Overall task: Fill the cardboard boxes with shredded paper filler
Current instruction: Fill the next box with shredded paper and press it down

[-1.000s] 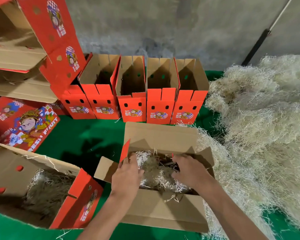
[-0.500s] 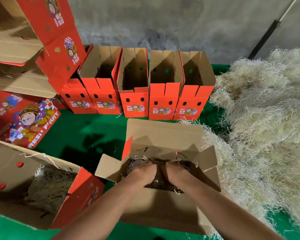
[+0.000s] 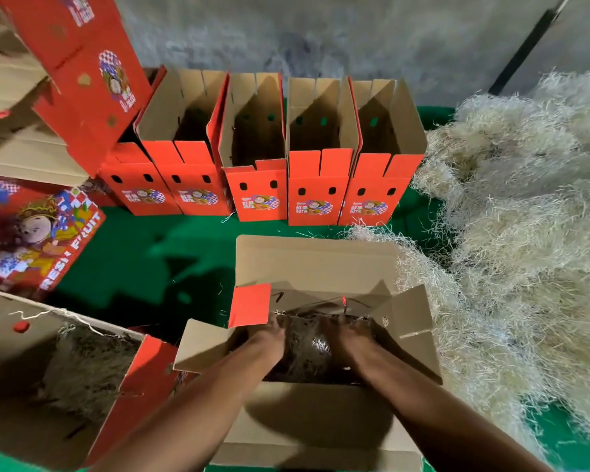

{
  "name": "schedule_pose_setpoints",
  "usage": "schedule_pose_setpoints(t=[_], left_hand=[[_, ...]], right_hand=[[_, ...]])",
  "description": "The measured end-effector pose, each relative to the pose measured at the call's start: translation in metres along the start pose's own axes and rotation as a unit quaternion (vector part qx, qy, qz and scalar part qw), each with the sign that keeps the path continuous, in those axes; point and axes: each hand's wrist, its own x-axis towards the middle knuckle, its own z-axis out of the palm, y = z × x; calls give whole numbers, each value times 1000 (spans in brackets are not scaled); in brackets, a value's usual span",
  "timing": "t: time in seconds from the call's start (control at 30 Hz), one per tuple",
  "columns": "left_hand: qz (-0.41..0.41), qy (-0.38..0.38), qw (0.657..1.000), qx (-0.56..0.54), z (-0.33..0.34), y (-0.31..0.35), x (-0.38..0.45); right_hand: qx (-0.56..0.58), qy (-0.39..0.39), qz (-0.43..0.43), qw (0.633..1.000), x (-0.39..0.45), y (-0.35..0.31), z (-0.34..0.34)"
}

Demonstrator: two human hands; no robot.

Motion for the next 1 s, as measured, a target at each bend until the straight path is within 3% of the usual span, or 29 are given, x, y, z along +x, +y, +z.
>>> schedule_pose_setpoints(t=[0.1, 0.23, 0.3, 0.33, 0.43, 0.6, 0.73, 0.87, 0.93, 1.0], left_hand=[[59, 8, 998, -24, -9, -5, -5], [105, 80, 989, -72, -22, -8, -9], [146, 90, 982, -82, -25, -7, -10], [158, 78, 980, -92, -22, -8, -7], [151, 9, 985, -82, -2, -13, -3], [129, 10, 992, -8, 18, -20, -5], [125, 0, 992, 26, 15, -16, -5], [126, -70, 989, -28, -2, -4, -4], [147, -42, 984, -87, -12, -4, -4], [167, 33, 978, -123, -16, -7, -2]], right_hand=[[38, -91, 56, 994, -1, -3, -22], [93, -30, 62, 993, 0, 1, -33], [61, -7, 44, 997, 5, 5, -21], [25, -1, 10, 1000, 9, 5, -14], [19, -58, 31, 998, 13, 1, -1], [-13, -40, 68, 997, 25, -5, 4], [-58, -43, 30, 997, 25, 1, 13], [17, -65, 19, 998, 19, 1, 2], [32, -34, 32, 998, 16, 4, -5], [35, -9, 53, 998, 9, 7, -14]])
